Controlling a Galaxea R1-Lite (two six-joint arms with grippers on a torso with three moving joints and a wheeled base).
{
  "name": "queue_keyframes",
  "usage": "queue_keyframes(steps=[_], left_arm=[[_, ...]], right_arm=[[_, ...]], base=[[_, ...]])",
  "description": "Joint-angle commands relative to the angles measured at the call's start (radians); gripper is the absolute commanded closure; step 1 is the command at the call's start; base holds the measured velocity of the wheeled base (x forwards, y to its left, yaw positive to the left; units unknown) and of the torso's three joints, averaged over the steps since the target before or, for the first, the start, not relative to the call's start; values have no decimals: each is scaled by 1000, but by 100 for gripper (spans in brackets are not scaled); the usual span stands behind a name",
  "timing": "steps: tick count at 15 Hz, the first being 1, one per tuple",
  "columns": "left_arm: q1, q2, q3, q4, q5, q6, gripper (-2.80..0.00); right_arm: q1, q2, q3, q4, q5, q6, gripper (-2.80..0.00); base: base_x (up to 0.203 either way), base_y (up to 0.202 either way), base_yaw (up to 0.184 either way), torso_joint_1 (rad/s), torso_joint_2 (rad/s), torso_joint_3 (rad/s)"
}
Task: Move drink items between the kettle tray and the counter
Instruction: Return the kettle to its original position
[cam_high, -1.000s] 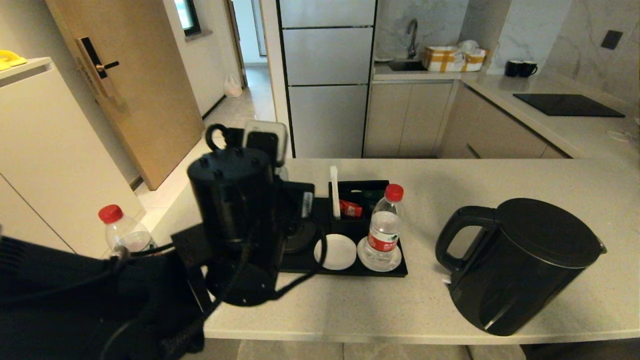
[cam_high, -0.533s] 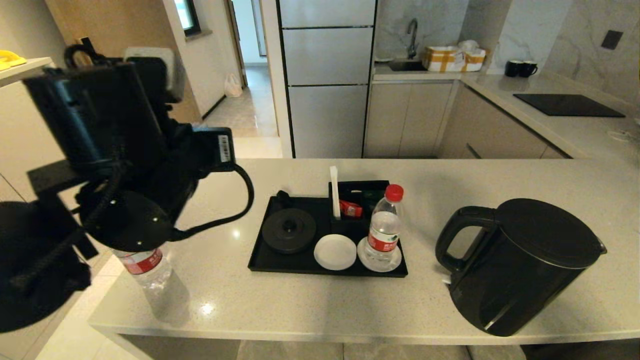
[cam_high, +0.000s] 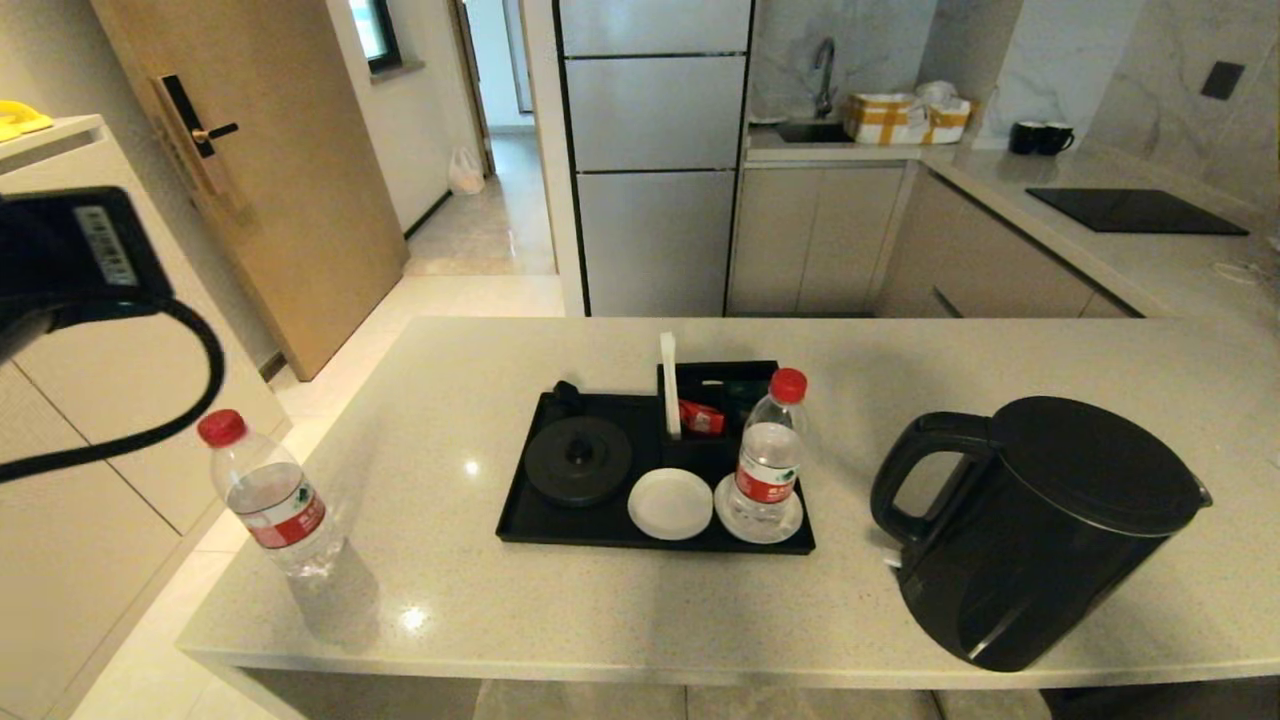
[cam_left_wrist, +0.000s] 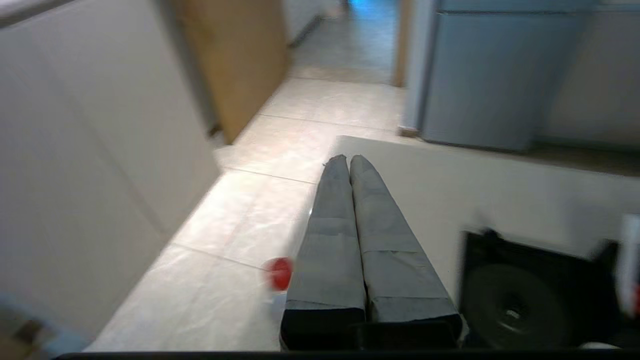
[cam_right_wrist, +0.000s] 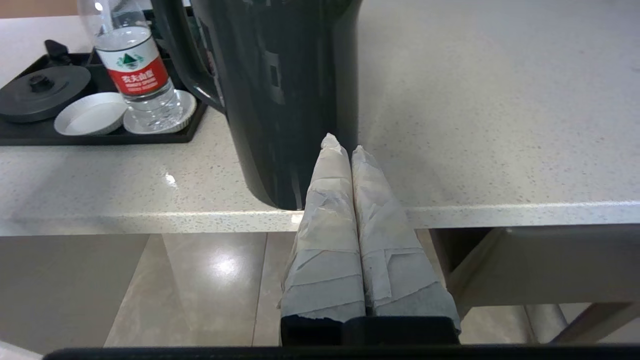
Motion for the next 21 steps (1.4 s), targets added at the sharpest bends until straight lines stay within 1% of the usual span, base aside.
queue_keyframes(steps=[1,3,5,8,9,11,13,14,15,16,17,18,19,20,21], left_arm=[[60,-106,34,24,4,1,0],[155,-203,98,42,0,1,0],[249,-357,201,63,-9,1,0],[309,-556,378,130,-30,0,0],[329,-609,413,154,-36,-3,0],[376,-701,458,220,-46,-16,0],[404,-766,484,301,-68,-44,0],[420,-819,495,365,-97,-64,0],[444,-871,501,440,-150,-86,0],[468,-909,505,500,-221,-106,0],[489,-948,515,551,-316,-130,0],[500,-976,531,591,-392,-165,0],[502,-997,556,598,-440,-185,0],[502,-1019,581,599,-485,-187,0],[502,-1065,627,599,-538,-176,0]], right_arm=[[1,0,0,0,0,0,0],[1,0,0,0,0,0,0],[1,0,0,0,0,0,0],[1,0,0,0,0,0,0],[1,0,-1,0,0,0,0],[1,0,0,0,0,0,0],[1,0,-2,0,0,0,0],[1,0,0,0,0,0,0],[1,0,0,0,0,0,0],[1,0,0,0,0,0,0],[1,0,0,0,0,0,0],[1,0,-1,0,0,0,0],[1,0,0,0,0,0,0],[1,0,0,0,0,0,0],[1,0,-2,0,0,0,0]], base=[[0,0,0,0,0,0],[0,0,0,0,0,0],[0,0,0,0,0,0],[0,0,0,0,0,0],[0,0,0,0,0,0],[0,0,0,0,0,0],[0,0,0,0,0,0],[0,0,0,0,0,0],[0,0,0,0,0,0],[0,0,0,0,0,0],[0,0,0,0,0,0],[0,0,0,0,0,0],[0,0,0,0,0,0],[0,0,0,0,0,0],[0,0,0,0,0,0]])
